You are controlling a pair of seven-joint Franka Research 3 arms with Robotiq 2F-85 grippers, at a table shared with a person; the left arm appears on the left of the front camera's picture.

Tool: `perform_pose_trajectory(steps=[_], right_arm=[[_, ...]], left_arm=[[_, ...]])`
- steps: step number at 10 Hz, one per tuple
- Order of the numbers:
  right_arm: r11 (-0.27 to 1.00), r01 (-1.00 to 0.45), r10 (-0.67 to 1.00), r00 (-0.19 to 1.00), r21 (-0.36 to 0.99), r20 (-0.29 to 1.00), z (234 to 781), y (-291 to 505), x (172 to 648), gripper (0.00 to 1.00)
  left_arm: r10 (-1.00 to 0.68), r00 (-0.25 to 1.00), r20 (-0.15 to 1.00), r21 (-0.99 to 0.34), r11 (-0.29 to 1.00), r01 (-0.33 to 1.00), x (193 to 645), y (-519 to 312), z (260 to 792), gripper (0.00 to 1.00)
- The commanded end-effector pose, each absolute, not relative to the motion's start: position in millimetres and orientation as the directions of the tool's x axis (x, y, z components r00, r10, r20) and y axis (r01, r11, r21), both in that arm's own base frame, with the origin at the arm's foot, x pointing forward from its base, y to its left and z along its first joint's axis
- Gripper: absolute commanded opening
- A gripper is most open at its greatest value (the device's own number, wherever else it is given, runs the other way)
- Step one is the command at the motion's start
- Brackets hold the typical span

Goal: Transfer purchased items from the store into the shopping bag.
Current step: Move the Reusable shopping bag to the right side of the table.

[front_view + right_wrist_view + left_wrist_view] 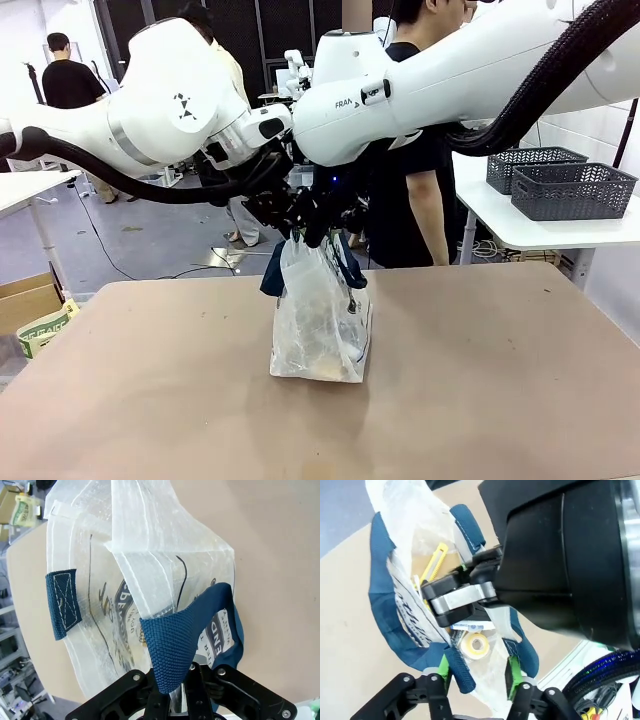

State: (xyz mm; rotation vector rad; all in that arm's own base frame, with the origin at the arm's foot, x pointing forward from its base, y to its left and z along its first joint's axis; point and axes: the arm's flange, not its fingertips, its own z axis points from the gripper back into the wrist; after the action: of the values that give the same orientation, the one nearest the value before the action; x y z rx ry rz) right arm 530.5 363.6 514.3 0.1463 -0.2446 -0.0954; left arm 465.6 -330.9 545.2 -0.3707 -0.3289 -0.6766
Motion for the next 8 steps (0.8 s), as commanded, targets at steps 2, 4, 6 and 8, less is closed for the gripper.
perform_pose_trajectory(steps=[2,4,6,8], right_arm=[[0.976,0.024,-0.077,0.967,0.215,0.242,504.5,363.5,527.2,0.0],[0.971,0.027,-0.084,0.97,0.239,0.227,502.2,362.2,527.8,0.0],[0.972,0.03,-0.085,0.97,0.234,0.227,503.3,362.5,527.3,0.0],[0.972,0.035,-0.089,0.97,0.231,0.228,502.4,361.9,527.2,0.0]], left_arm=[[-0.539,0.72,0.437,-0.294,0.671,0.681,454.5,-325.1,548.0,1.0],[-0.516,0.732,0.445,-0.299,0.685,0.664,453.7,-321.5,550.4,1.0],[-0.492,0.744,0.452,-0.306,0.698,0.647,454.1,-318.1,552.8,1.0],[-0.475,0.755,0.452,-0.323,0.702,0.635,454.4,-320.9,549.1,1.0]])
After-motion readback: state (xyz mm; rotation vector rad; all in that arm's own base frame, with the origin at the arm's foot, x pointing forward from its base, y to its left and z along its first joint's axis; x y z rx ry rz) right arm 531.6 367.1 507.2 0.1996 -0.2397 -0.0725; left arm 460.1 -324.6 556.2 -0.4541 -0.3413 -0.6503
